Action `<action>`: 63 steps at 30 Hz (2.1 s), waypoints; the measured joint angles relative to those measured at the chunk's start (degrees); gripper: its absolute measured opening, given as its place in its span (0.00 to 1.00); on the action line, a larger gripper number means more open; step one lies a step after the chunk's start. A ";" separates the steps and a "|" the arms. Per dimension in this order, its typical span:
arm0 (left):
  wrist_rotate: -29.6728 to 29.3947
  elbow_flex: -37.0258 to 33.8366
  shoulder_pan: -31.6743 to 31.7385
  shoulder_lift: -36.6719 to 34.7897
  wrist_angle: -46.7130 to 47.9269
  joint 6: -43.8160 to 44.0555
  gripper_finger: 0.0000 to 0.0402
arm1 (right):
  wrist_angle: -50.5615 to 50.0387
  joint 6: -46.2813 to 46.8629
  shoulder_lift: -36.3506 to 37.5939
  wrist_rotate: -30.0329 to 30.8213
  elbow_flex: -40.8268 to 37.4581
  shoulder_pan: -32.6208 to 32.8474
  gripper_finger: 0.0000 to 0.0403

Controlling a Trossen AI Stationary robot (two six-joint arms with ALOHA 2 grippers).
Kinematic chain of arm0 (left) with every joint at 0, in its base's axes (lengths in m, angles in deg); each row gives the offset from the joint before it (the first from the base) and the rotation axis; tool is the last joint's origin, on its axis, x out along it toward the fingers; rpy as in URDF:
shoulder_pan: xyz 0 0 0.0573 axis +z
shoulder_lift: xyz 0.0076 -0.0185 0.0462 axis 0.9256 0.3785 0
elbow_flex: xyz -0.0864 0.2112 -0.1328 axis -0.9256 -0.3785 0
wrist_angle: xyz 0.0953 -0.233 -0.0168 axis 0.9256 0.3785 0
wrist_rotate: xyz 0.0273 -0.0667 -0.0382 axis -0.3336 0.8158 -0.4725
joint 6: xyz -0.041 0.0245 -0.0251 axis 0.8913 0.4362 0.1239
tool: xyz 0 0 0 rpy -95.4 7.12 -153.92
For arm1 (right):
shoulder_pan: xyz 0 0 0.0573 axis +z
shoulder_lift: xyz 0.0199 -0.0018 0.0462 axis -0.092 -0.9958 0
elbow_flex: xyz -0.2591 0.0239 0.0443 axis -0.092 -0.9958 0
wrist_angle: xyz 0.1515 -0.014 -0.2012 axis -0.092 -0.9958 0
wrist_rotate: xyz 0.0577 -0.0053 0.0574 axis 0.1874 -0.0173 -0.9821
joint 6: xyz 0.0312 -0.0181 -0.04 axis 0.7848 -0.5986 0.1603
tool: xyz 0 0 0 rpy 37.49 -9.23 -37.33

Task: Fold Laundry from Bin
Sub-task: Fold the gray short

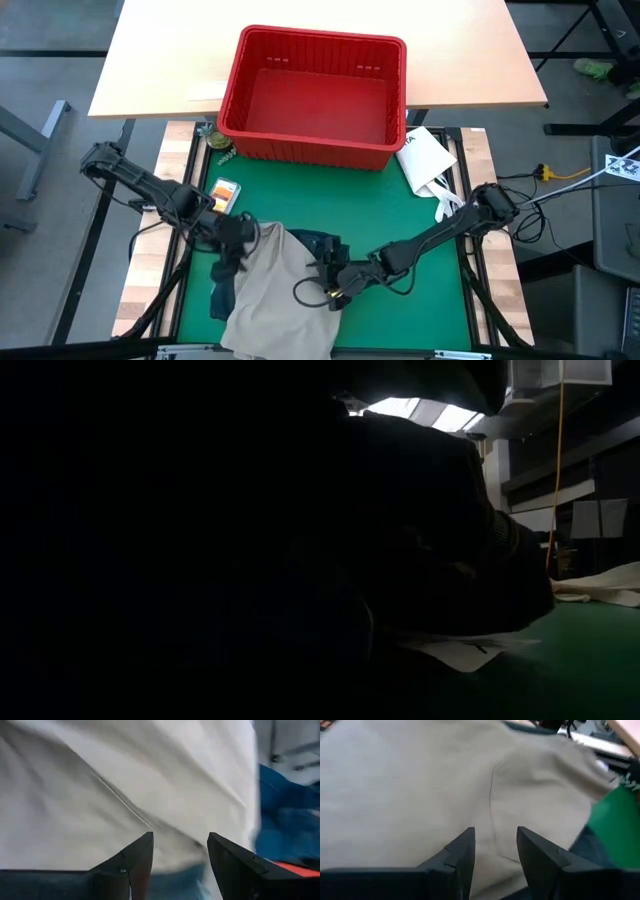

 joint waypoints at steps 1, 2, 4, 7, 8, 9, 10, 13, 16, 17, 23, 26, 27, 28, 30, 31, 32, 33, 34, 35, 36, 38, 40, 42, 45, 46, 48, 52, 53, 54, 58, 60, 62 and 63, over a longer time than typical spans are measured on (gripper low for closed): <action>0.99 0.00 -1.68 0.05 -0.09 2.95 0.45 | -0.14 -0.64 0.56 0.04 0.00 0.03 0.37; 1.27 0.01 -3.51 0.19 -0.33 5.67 0.45 | -0.11 -1.40 1.21 0.01 0.00 0.03 0.37; 0.50 0.02 -7.46 0.41 -0.81 11.13 0.45 | -0.38 -1.88 2.14 0.03 0.00 0.03 0.37; -2.93 0.02 -13.77 0.40 -1.28 20.70 0.45 | -0.71 -1.97 3.22 0.07 0.00 0.03 0.37; -4.44 0.02 -15.97 0.40 -1.67 23.88 0.45 | -0.82 -1.98 3.33 0.10 0.00 0.03 0.37; -6.46 0.02 -18.14 0.42 -1.95 26.81 0.45 | -0.77 -1.99 3.34 0.03 0.00 0.03 0.37; -8.94 0.02 -20.60 0.42 -2.25 30.01 0.45 | -0.85 -1.99 3.34 -0.13 0.00 0.03 0.37; -16.73 0.04 -26.92 1.03 -4.25 38.93 0.45 | -0.83 -1.99 3.34 -1.46 0.01 0.03 0.37; -23.16 0.04 -32.03 3.38 -6.93 44.30 0.45 | -0.90 -1.99 3.34 -2.24 0.02 0.06 0.37; -24.75 0.04 -33.35 4.49 -7.99 45.57 0.45 | -0.83 -1.99 3.34 -2.27 0.02 0.06 0.37; -27.14 0.04 -36.84 12.65 -17.75 47.20 0.45 | 0.20 -1.99 3.34 -2.73 0.02 0.06 0.37; -27.12 0.04 -37.07 16.22 -21.45 47.20 0.45 | 0.26 -1.99 3.34 -2.79 0.02 0.06 0.37; -27.13 0.04 -37.06 17.22 -22.27 47.25 0.45 | 0.26 -1.99 3.34 -2.77 0.02 0.06 0.37; -27.12 0.04 -37.02 18.05 -22.96 47.38 0.45 | 0.26 -1.99 3.34 -3.10 0.02 0.06 0.37; -26.60 0.04 -37.00 19.44 -23.12 48.78 0.45 | 0.28 -1.99 3.34 -3.73 0.02 0.06 0.37; -26.10 0.04 -36.98 20.06 -22.94 49.80 0.45 | 0.28 -1.99 3.34 -4.01 0.02 0.06 0.37; -25.29 0.04 -36.98 20.47 -22.95 50.60 0.45 | 0.28 -1.99 3.34 -4.31 0.02 0.06 0.37; -24.23 0.04 -36.98 20.85 -22.95 51.65 0.45 | 0.28 -1.99 3.34 -4.74 0.02 0.06 0.37; -23.04 0.04 -37.02 21.07 -22.96 52.43 0.45 | 0.28 -2.01 3.34 -4.92 0.02 0.06 0.37; -21.74 0.04 -37.07 21.20 -22.93 52.98 0.45 | 0.28 -1.99 3.34 -5.29 0.02 0.06 0.37; -21.09 0.04 -37.19 21.33 -22.95 53.16 0.45 | 0.29 -2.00 3.34 -5.88 0.02 0.06 0.37; -21.53 0.04 -37.48 21.43 -22.75 53.16 0.45 | 0.28 -2.01 3.34 -6.66 0.02 0.06 0.37; -24.13 0.04 -37.59 21.43 -22.84 53.16 0.45 | 0.28 -1.99 3.34 -6.88 0.02 0.06 0.37; -27.53 0.04 -37.54 21.43 -22.79 53.00 0.45 | 0.28 -1.99 3.34 -7.17 0.02 0.06 0.37; -29.11 0.04 -37.44 21.55 -22.80 52.94 0.45 | 0.28 -1.99 3.34 -7.24 0.02 0.06 0.37; -29.07 0.04 -37.36 21.78 -22.84 52.94 0.45 | 0.28 -1.99 3.34 -7.25 0.02 0.06 0.37; -28.99 0.04 -37.33 22.37 -22.78 52.87 0.45 | 0.30 -1.99 3.34 -7.25 0.04 0.06 0.37; -29.37 0.02 -36.62 23.84 -25.30 52.99 0.40 | 0.31 -2.01 3.34 -7.25 0.04 0.06 0.37; -29.27 0.02 -36.31 23.92 -26.72 52.91 0.36 | 0.31 -2.00 3.34 -7.25 0.04 0.06 0.37; -29.26 0.02 -35.98 23.90 -28.20 52.78 0.32 | 0.44 -1.99 3.34 -7.25 0.04 0.06 0.37; -29.30 0.02 -34.12 22.73 -33.08 52.56 0.10 | 1.94 -1.76 3.35 -9.33 0.07 0.03 0.37; -29.26 0.02 -32.90 21.91 -35.40 50.21 0.03 | 3.14 -1.73 3.85 -12.80 0.07 -0.01 0.37; -29.26 0.02 -31.47 21.24 -38.59 46.05 0.02 | 4.25 -1.76 4.76 -16.02 0.07 -0.01 0.37; -29.26 0.02 -30.57 20.97 -40.77 43.64 0.03 | 4.08 -1.86 5.46 -16.86 0.07 -0.01 0.37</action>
